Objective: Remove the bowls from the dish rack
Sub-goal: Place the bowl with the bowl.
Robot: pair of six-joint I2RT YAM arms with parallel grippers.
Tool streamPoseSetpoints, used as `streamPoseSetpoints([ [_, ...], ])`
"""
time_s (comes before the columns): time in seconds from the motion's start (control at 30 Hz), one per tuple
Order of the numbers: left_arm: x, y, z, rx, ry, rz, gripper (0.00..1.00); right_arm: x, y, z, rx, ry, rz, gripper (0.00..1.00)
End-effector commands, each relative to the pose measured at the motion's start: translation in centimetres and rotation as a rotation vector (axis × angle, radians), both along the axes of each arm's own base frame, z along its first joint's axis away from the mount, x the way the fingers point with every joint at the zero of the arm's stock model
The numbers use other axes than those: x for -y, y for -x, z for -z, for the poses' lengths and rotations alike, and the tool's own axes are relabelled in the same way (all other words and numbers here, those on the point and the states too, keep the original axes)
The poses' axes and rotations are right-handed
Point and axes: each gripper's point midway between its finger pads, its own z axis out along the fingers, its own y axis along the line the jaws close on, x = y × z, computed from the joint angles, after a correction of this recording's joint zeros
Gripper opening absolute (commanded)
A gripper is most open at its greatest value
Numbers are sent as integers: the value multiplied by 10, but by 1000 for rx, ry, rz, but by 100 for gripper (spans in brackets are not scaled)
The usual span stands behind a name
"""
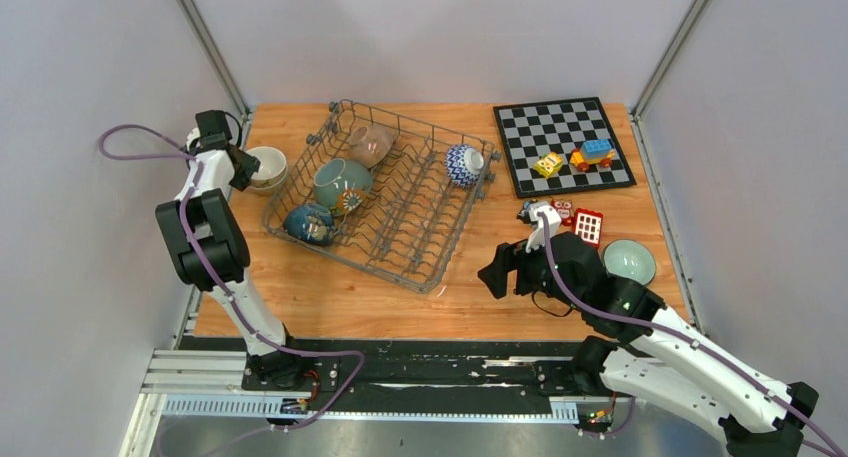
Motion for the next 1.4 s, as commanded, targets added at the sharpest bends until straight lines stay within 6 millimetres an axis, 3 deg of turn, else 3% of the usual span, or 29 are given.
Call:
streamPoseSetpoints([
  [0.0,-6,-10,-29,56,-34,12,43,6,0,9,-23,15,23,84],
  [0.23,-13,-2,-41,26,-85,11,43,6,1,9,-22,13,23,84],
  [0.47,-12,2,-26,-13,-77,22,41,8,2,11,-23,10,25,84],
  [0.53,-11,4,-21,-23,-72,25,38,8,2,11,-22,10,26,84],
  [0.67,-9,2,-20,0,-65,24,22,8,2,12,-26,13,24,84],
  [0.9,-7,-4,-29,32,-61,42,0,5,1,11,-32,13,20,84],
  [1.37,6,-20,-70,200,0,50,0,3,2,12,-35,7,17,84],
])
